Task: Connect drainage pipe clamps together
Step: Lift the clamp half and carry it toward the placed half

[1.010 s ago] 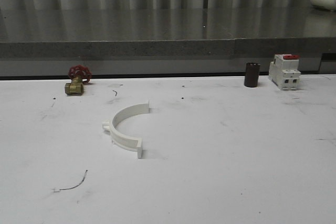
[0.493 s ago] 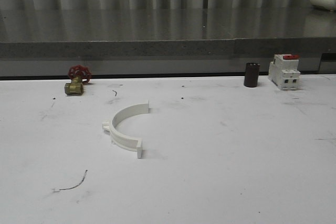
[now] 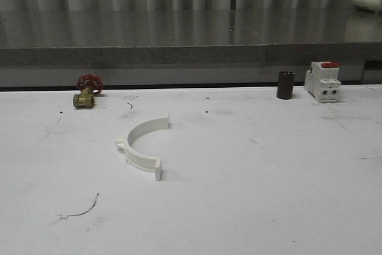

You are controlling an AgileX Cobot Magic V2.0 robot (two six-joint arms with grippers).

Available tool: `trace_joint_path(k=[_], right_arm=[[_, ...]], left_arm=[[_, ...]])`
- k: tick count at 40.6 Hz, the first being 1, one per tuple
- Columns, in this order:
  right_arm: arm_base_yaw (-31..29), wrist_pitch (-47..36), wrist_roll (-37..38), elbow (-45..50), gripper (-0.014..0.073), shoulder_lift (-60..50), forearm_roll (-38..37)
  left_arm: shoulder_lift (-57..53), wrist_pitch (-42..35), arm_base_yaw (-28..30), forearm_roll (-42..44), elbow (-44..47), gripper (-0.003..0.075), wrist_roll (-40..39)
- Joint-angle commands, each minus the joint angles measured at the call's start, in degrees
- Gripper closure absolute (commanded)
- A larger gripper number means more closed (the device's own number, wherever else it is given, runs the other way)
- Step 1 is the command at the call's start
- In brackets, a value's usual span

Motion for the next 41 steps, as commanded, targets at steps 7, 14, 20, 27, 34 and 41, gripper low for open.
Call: trace_joint_path(k=[7, 14, 20, 27, 34, 41], right_arm=[[8.6, 4.4, 8.7, -1.7, 0.0484, -11.7, -3.2], [17.3, 6.1, 13.8, -1.7, 0.0484, -12.7, -3.3], [25.5, 5.5, 17.4, -1.6, 0.0484, -11.6, -3.3], [33.5, 3.4, 21.3, -1.6, 0.0484, -8.1, -3.3], [40.0, 0.6, 24.8, -1.7, 0.0484, -3.2, -3.3], [44.3, -2.3, 28.7, -1.7, 0.0484, 1.1, -3.3]], left_arm=[[0.5, -4.4, 0.1, 0.0, -1.6, 0.0741, 0.0], [0.5, -4.4, 0.1, 0.0, -1.6, 0.0741, 0.0], [0.5, -4.4, 0.1, 0.0, -1.6, 0.0741, 0.0], [0.5, -4.4, 0.1, 0.0, -1.6, 0.0741, 0.0], [0.5, -4.4, 0.1, 0.0, -1.6, 0.0741, 0.0], [0.5, -4.4, 0.1, 0.0, -1.6, 0.0741, 0.0]])
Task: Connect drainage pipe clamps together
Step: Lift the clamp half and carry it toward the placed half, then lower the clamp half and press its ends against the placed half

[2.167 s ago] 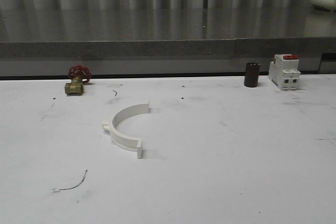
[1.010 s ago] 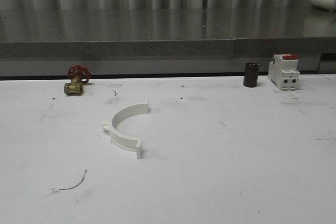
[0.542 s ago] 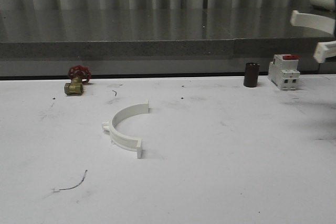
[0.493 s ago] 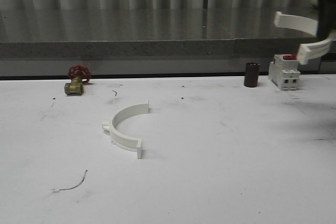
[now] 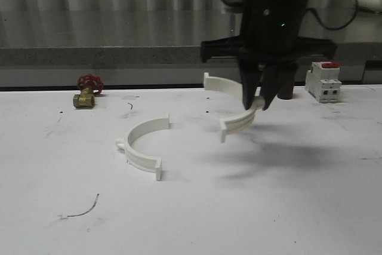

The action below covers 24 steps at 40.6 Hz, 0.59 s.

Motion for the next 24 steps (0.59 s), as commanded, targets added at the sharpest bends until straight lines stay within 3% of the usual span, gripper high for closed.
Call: trace_joint_path(k=[1, 24], right_arm=[[1.5, -2.9, 2.4, -1.9, 0.0484, -1.0, -0.7], [3.8, -2.3, 3.9, -10.7, 0.0484, 7.7, 1.7]], left_arm=[[0.5, -4.4, 0.1, 0.0, -1.6, 0.0741, 0.0], [0.5, -4.4, 0.1, 0.0, -1.6, 0.0741, 0.0]])
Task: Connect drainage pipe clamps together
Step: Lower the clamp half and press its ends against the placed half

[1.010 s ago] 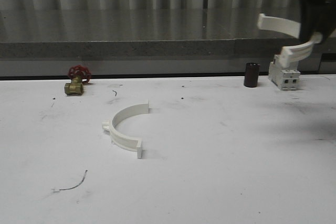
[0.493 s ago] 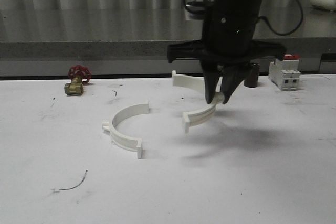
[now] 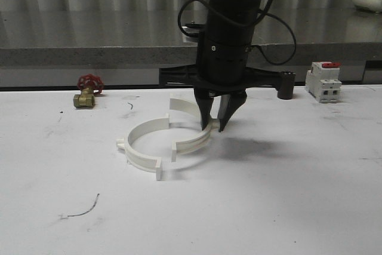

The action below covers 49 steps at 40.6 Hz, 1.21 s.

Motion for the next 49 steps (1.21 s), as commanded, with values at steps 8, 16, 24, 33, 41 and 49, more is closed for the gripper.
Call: trace_joint_path(k=[8, 16, 24, 33, 41, 49], right_arm=[[0.2, -0.1, 0.0, -2.1, 0.0484, -1.1, 1.7], [0.2, -0.2, 0.0, -2.1, 0.0484, -0.7, 2.1], [0.2, -0.6, 0.0, -2.1, 0.0484, -0.2, 3.7], [0.2, -0.9, 0.0, -2.1, 0.0484, -0.1, 4.0], [0.2, -1.0, 0.0, -2.1, 0.0484, 0.1, 4.2], [0.2, -1.0, 0.1, -2.1, 0.0484, 0.1, 4.2]], left_arm=[[0.5, -4.4, 0.1, 0.0, -1.6, 0.0741, 0.0], [0.5, -4.4, 0.1, 0.0, -1.6, 0.0741, 0.0], [0.5, -4.4, 0.1, 0.0, -1.6, 0.0741, 0.0], [0.5, -4.4, 0.1, 0.0, -1.6, 0.0741, 0.0], [0.5, -4.4, 0.1, 0.0, -1.6, 0.0741, 0.0], [0.5, -4.4, 0.1, 0.0, -1.6, 0.0741, 0.0]])
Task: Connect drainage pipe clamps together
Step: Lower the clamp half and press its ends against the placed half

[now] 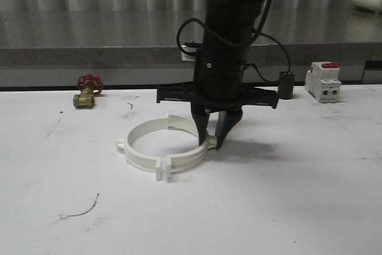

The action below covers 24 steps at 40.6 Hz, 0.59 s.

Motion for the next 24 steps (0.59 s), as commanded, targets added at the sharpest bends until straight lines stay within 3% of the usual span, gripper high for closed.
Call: trace_joint_path(k=[1, 5, 14, 24], right_arm=[[0.2, -1.6, -0.1, -1.8, 0.0484, -3.1, 0.8], [0.2, -1.6, 0.7, -1.8, 0.0475, -3.1, 0.8], [0.2, -1.8, 1.4, -1.8, 0.0365, -3.1, 0.8], [0.2, -2.0, 2.9, -1.8, 0.0352, -3.1, 0.8]], left_arm=[[0.5, -4.4, 0.1, 0.0, -1.6, 0.0741, 0.0], [0.5, -4.4, 0.1, 0.0, -1.6, 0.0741, 0.0], [0.5, -4.4, 0.1, 0.0, -1.6, 0.0741, 0.0], [0.5, -4.4, 0.1, 0.0, -1.6, 0.0741, 0.0]])
